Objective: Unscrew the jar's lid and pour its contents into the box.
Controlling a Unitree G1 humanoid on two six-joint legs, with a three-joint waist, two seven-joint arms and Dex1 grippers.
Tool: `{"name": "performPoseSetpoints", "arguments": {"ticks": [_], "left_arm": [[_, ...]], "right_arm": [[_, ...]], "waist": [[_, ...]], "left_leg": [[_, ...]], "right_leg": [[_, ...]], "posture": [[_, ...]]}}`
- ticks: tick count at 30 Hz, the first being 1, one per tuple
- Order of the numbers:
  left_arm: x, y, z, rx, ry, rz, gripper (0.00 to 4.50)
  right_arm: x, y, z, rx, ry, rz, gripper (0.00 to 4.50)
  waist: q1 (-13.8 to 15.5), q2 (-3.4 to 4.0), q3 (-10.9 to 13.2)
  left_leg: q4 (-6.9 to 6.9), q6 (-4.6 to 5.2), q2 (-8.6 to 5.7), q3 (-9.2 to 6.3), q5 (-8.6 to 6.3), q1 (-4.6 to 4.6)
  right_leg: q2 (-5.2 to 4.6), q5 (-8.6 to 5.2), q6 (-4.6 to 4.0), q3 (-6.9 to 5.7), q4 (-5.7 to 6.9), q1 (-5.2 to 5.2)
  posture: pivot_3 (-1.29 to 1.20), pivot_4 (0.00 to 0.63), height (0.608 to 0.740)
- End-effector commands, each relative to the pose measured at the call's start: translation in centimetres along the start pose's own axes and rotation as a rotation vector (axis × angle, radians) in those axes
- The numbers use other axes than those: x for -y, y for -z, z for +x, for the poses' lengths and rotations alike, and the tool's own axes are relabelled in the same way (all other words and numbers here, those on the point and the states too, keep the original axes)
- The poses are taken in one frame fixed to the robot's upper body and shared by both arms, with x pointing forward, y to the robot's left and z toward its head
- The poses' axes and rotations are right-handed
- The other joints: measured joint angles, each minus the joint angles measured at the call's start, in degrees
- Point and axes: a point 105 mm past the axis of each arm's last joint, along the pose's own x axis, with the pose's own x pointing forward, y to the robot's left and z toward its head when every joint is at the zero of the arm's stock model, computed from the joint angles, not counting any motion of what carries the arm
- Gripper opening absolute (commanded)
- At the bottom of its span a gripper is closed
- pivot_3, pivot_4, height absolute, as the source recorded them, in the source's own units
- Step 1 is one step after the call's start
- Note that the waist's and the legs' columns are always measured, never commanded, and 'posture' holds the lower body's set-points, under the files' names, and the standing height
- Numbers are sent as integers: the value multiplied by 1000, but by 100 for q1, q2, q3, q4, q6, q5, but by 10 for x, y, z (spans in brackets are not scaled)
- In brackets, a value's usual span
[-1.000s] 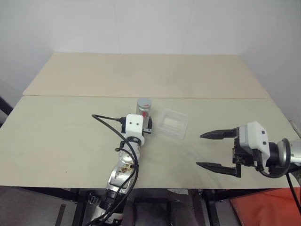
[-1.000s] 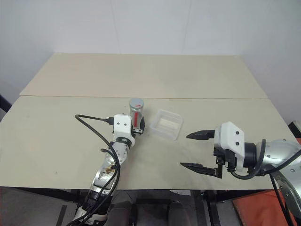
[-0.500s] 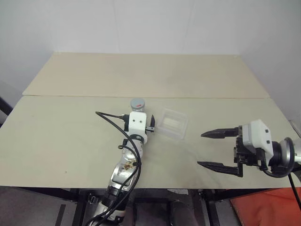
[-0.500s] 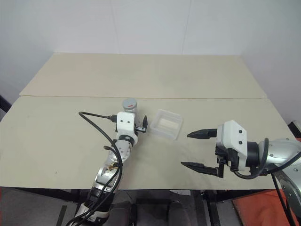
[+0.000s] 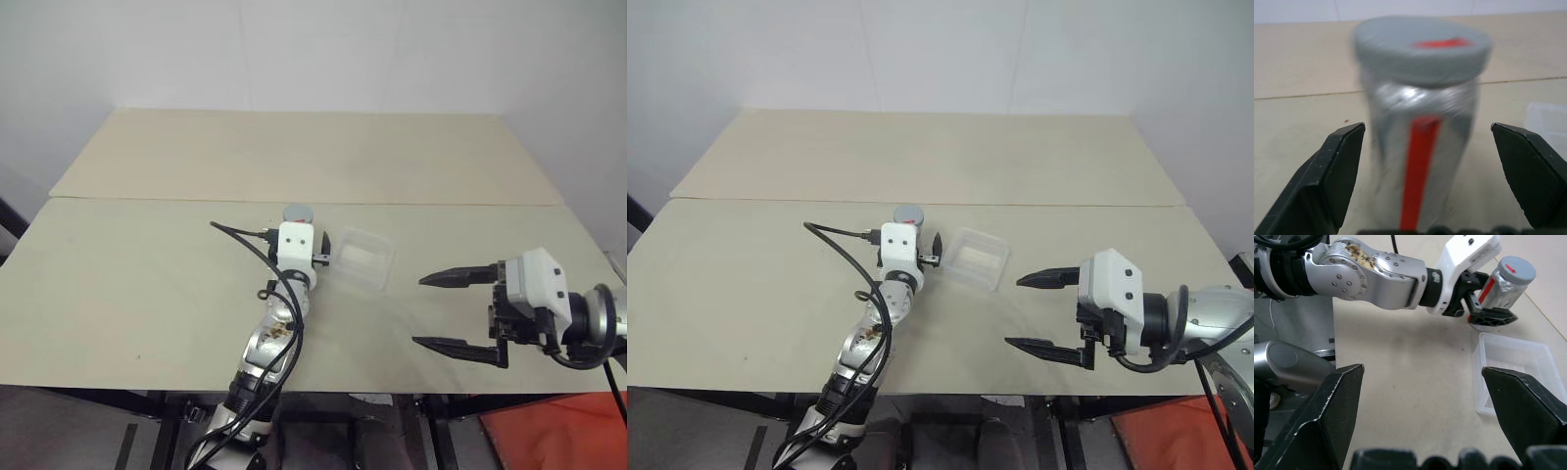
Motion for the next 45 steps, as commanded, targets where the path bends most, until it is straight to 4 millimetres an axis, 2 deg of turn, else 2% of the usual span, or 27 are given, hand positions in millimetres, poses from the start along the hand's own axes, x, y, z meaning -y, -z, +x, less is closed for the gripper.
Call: {"name": "performPoseSetpoints", "arguments": {"ticks": [1, 17, 25, 30, 34, 39, 45], "left_arm": [[12, -11, 1, 47, 2, -40, 4500], [0, -11, 8, 68, -56, 10, 4500], [-8, -13, 20, 86, -46, 34, 4500], [-6, -15, 26, 101, -6, 39, 4500], [-6, -14, 26, 96, 7, 50, 3642], [-9, -11, 23, 85, 2, 58, 1994], [-22, -12, 23, 78, 4, 67, 1960]], "right_arm": [[2, -10, -3, 17, 8, -35, 4477], [-3, -9, -2, 28, 18, -28, 4477], [-4, -9, 0, 40, 33, -19, 4477], [-6, -9, 1, 43, 38, -15, 4477], [-7, -9, 1, 44, 44, -12, 4500], [-7, -9, 1, 51, 53, -13, 4500], [-5, -13, 8, 90, 70, -18, 4500]], "waist": [[0, 0, 0], [-1, -1, 0], [-2, -1, 1], [1, -1, 1], [-2, -1, 0], [-3, -1, 0], [-9, 0, 0]], "left_leg": [[0, 0, 0, 0, 0, 1], [0, 0, 0, 0, 0, 0], [0, 0, -1, 0, 0, -1], [0, 0, -1, 0, 0, -1], [0, 0, -1, 0, 0, -2], [0, 0, -1, -1, 0, -1], [0, 0, 0, -1, 0, -1]], "right_leg": [[0, 0, 0, 0, 0, 0], [0, 0, 1, 0, 0, 0], [0, 0, 1, 0, 0, 0], [0, 0, 1, 0, 0, 0], [0, 0, 1, 0, 0, -1], [0, 0, 1, 0, 1, -1], [0, 1, 1, 0, 1, -1]], "posture": [[0, 150, 740], [0, 150, 740], [0, 150, 740], [0, 150, 740], [0, 150, 740], [0, 150, 740], [0, 150, 740]]}}
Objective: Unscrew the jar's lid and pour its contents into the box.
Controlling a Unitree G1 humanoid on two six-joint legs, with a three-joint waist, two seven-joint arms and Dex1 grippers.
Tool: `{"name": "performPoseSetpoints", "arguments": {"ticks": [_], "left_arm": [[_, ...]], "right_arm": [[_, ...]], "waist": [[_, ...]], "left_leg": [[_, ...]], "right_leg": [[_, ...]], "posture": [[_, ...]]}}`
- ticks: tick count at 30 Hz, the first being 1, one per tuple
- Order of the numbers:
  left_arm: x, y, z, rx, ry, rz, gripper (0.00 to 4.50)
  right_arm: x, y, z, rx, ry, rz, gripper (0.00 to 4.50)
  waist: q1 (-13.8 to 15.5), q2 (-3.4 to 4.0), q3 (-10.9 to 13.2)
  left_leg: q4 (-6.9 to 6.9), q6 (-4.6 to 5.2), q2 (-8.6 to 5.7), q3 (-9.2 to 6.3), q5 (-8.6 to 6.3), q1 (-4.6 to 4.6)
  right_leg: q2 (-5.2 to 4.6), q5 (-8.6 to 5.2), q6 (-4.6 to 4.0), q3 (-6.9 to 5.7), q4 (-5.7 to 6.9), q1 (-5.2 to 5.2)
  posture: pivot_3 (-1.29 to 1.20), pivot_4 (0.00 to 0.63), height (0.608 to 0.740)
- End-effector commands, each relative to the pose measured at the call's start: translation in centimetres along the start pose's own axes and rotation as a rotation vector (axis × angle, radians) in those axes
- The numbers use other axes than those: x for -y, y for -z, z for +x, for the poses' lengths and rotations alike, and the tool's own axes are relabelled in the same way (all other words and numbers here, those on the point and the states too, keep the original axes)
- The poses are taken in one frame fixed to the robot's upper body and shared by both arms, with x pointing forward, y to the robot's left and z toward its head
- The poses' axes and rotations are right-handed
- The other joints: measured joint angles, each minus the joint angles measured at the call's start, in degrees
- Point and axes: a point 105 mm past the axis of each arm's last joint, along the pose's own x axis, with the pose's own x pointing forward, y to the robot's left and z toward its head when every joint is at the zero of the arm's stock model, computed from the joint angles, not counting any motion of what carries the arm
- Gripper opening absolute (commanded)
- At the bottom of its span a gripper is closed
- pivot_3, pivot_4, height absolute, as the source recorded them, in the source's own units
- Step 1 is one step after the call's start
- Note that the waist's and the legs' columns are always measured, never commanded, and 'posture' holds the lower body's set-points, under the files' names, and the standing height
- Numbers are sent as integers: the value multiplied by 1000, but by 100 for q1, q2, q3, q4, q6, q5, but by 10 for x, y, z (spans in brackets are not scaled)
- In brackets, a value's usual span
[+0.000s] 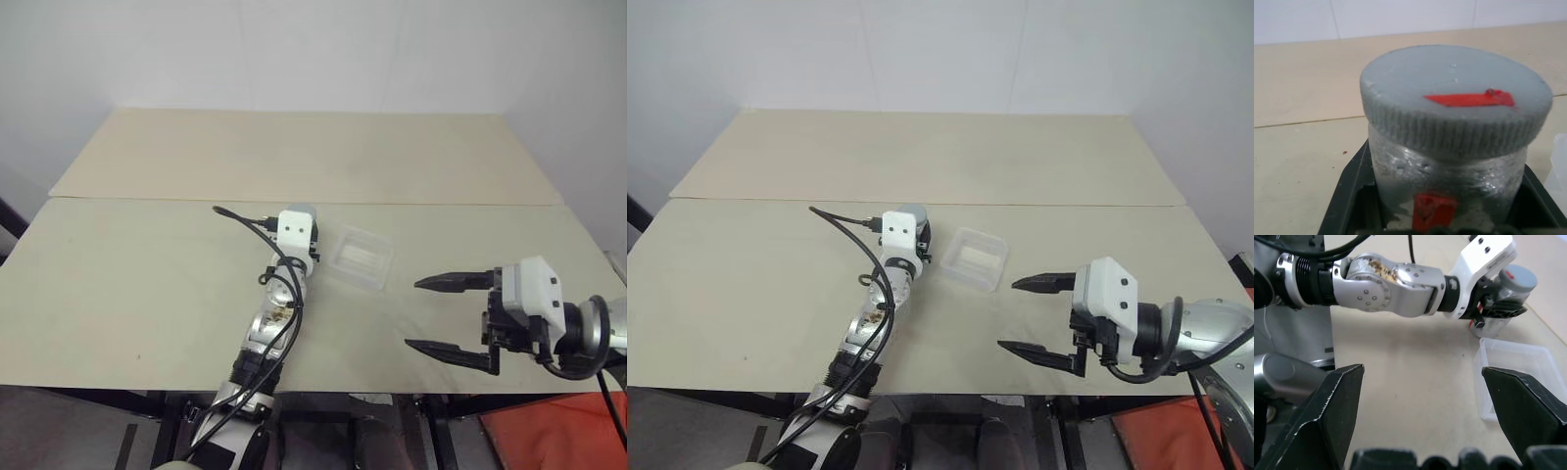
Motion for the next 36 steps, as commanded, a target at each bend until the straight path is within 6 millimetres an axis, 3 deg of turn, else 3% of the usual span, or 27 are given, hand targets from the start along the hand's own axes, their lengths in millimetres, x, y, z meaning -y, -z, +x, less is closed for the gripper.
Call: {"name": "performPoseSetpoints", "arguments": {"ticks": [1, 5, 7, 12, 17, 25, 31, 36], "left_arm": [[-11, -15, 1, 42, 32, 17, 1960], [-25, -30, 0, 66, 210, 78, 1960], [-42, -42, -6, 74, 343, 140, 1960], [-74, -60, -35, 15, 711, 184, 1960], [-84, -76, -65, 3, 1050, 139, 1960], [-55, -92, -81, 44, 1374, 136, 1960], [-32, -101, -79, 133, 1451, 112, 1960], [-23, -99, -79, 147, 1492, 97, 1960]], "right_arm": [[3, -13, 6, 57, 26, -39, 4500], [8, -19, 15, 113, 49, -40, 4500], [11, -23, 21, 144, 60, -39, 4500], [20, -29, 33, 190, 66, -35, 4500], [27, -35, 44, 203, 13, 6, 4500], [42, -66, 78, 258, -18, 61, 4500], [51, -86, 110, 285, 37, 111, 4500], [55, -90, 120, 280, 69, 120, 4500]], "waist": [[-19, 1, 0], [-58, 3, -1], [-87, 2, -1], [-126, 4, -2], [-76, 5, -1], [-92, 5, -2], [-116, 5, -2], [-120, 6, -2]], "left_leg": [[0, 0, 0, 0, 0, 2], [-6, 0, 5, -2, 0, 3], [-5, -1, 4, -2, 0, 1], [-6, -2, 8, 0, 1, -4], [-2, -3, 9, 2, 2, -5], [-1, -2, 12, 3, 2, -10], [4, -1, 11, 0, 2, -22], [5, -1, 10, -3, 2, -31]], "right_leg": [[1, 0, 0, 0, 1, 0], [6, 0, -1, 1, 8, -8], [5, -1, -1, 1, 7, -10], [3, -1, -2, -1, 9, -18], [0, -2, -2, -8, 8, -14], [4, -2, -4, -8, 9, -18], [4, -1, -4, -9, 19, -29], [2, -1, -3, -13, 28, -30]], "posture": [[0, 150, 740], [0, 150, 740], [0, 150, 740], [0, 150, 740], [0, 150, 740], [0, 150, 740], [0, 150, 740], [0, 150, 740]]}}
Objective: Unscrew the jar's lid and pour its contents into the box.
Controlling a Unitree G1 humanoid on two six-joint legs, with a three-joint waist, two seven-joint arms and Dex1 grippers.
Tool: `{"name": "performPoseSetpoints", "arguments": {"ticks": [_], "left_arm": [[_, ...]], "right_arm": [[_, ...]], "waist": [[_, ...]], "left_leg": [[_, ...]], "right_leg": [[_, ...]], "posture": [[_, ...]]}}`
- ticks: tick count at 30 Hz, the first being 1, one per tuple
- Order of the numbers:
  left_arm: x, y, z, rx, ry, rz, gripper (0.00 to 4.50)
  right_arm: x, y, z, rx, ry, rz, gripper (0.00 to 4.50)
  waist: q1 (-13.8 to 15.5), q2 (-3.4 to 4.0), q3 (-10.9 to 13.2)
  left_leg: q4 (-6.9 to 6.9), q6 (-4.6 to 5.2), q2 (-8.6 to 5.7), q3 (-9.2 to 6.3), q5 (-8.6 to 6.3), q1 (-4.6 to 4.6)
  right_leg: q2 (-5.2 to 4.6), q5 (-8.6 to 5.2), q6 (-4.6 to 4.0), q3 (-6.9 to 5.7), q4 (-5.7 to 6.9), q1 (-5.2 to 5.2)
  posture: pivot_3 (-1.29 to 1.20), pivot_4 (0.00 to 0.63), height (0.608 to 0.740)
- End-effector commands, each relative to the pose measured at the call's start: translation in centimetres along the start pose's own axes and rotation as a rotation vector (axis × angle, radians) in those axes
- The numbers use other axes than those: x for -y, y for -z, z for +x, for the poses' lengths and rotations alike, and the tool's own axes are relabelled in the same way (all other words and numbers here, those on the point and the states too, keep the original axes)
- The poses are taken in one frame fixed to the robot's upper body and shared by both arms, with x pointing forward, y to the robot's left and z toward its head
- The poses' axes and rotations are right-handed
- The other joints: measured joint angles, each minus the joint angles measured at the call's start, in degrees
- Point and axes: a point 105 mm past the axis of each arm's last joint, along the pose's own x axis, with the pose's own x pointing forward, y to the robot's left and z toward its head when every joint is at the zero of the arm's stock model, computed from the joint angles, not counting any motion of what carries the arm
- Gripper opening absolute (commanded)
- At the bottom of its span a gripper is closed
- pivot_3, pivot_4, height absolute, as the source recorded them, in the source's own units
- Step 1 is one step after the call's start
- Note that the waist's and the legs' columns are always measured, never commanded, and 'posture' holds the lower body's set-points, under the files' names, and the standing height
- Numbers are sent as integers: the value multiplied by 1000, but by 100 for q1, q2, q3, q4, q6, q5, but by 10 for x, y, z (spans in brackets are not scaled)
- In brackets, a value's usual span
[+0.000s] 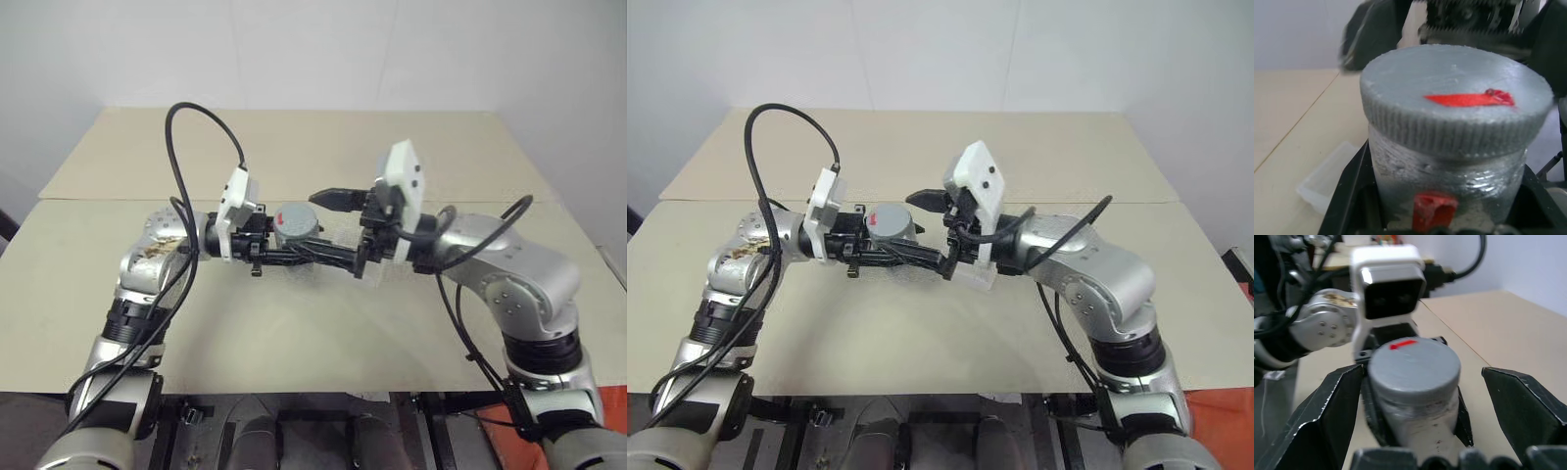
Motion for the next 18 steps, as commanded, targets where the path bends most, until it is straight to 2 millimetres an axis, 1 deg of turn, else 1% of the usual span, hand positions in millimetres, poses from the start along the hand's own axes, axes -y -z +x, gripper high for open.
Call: {"name": "performPoseSetpoints", "arguments": {"ticks": [1, 7, 12, 18], "left_arm": [[1, -11, 5, 16, 47, 53, 1960], [-1, -9, 5, 8, 51, 57, 1960], [1, -6, 5, -5, 56, 52, 1960], [2, -3, 5, -23, 54, 50, 1960]], "right_arm": [[1, -10, 3, 16, 25, -35, 4500], [2, -11, 8, 18, 33, -43, 4500], [1, -15, 8, 32, 33, -58, 4500], [-2, -16, 7, 29, 13, -78, 4500]], "waist": [[-7, 0, 0], [-33, 0, 0], [-31, 1, 0], [-34, 1, 0]], "left_leg": [[0, 0, 1, 0, 0, -1], [0, 0, 2, -3, 0, -5], [-1, 0, 1, -4, 0, -8], [0, 0, 2, -5, 0, -8]], "right_leg": [[1, 0, 0, -1, 1, -1], [2, 0, 0, -3, 1, -6], [1, 0, 0, -4, 2, -6], [2, 0, 0, -5, 1, -7]], "posture": [[0, 150, 740], [0, 150, 740], [0, 150, 740], [0, 150, 740]]}}
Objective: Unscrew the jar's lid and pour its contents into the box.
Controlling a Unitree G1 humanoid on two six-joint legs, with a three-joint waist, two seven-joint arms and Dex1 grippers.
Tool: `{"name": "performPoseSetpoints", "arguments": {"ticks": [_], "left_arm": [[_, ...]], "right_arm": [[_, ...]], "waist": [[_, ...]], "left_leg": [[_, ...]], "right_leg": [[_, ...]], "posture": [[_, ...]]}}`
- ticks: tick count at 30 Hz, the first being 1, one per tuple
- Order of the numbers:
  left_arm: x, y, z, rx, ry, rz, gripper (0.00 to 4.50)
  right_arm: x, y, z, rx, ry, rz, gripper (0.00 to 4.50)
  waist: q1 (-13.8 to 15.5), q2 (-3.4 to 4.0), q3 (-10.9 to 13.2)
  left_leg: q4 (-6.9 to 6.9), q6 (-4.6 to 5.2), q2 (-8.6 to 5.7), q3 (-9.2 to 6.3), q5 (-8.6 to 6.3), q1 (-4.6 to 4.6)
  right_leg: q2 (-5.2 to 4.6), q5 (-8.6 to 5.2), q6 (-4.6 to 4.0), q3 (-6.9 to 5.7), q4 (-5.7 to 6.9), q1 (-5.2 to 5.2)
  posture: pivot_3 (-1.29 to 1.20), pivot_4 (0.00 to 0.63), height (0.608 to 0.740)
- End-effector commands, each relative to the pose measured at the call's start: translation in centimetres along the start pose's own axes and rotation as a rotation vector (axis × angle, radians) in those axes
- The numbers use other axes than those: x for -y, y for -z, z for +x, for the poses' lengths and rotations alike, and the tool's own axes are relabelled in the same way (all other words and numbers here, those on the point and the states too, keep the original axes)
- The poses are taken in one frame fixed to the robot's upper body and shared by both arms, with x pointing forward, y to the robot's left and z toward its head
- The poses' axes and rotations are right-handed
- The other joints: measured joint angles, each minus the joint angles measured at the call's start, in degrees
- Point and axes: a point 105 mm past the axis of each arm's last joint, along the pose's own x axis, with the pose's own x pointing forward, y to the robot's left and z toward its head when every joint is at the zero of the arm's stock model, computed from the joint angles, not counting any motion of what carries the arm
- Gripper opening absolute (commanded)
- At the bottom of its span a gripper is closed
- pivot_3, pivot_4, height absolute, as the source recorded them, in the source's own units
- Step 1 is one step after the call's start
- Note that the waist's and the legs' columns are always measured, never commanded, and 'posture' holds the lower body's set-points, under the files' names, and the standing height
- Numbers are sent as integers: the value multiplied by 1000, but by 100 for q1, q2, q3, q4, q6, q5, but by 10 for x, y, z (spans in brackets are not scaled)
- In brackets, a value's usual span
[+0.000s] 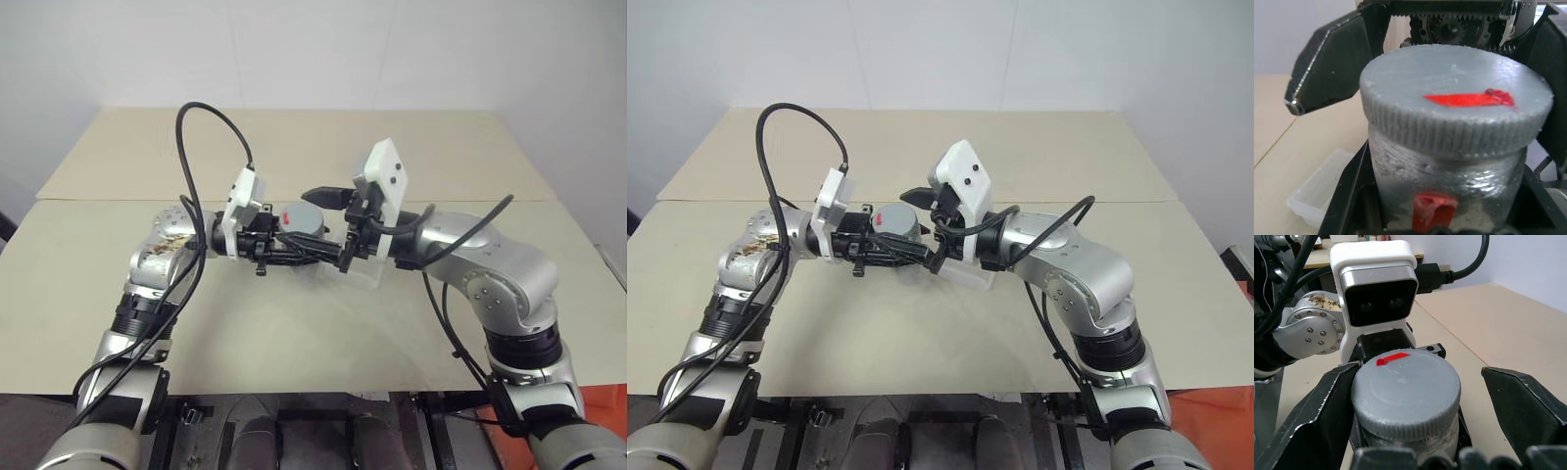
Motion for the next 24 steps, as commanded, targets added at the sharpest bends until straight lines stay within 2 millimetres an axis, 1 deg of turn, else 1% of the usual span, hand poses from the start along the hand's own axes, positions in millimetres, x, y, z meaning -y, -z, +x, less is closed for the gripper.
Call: {"name": "performPoseSetpoints", "arguments": {"ticks": [1, 12, 15, 18, 19, 24], "left_arm": [[3, -5, 0, -9, 19, 41, 1960], [2, 0, 0, -31, 15, 47, 1960], [2, -2, 0, -28, 16, 49, 1960], [1, -2, 0, -28, 17, 51, 1960], [1, -2, 0, -27, 18, 52, 1960], [2, -3, 0, -22, 19, 56, 1960]], "right_arm": [[-3, -15, -2, 36, -6, -64, 4500], [-9, -12, -5, 30, -33, -69, 4500], [-11, -10, -4, 23, -41, -66, 3871], [-12, -7, -4, 12, -48, -63, 2883], [-12, -6, -4, 6, -50, -61, 2759], [-12, -3, -3, -8, -56, -60, 2757]], "waist": [[-1, 0, 0], [0, 0, 0], [0, 0, 0], [0, 0, 0], [0, 0, 0], [0, 0, 0]], "left_leg": [[0, 0, 0, 0, 0, 0], [0, 0, 0, 0, 0, 0], [0, 0, 0, 0, 0, 0], [0, 0, 0, -1, 0, 0], [0, 0, 0, -1, 0, 0], [0, 0, 0, -1, 0, 0]], "right_leg": [[0, 0, 0, 0, 0, 0], [0, 0, 0, 0, -1, 0], [0, 0, 0, 0, -2, 0], [0, 0, 0, -1, -2, 0], [0, 0, 0, -1, -3, 0], [0, 0, 0, -1, -3, 0]], "posture": [[0, 150, 740], [0, 150, 740], [0, 150, 740], [0, 150, 740], [0, 150, 740], [0, 150, 740]]}}
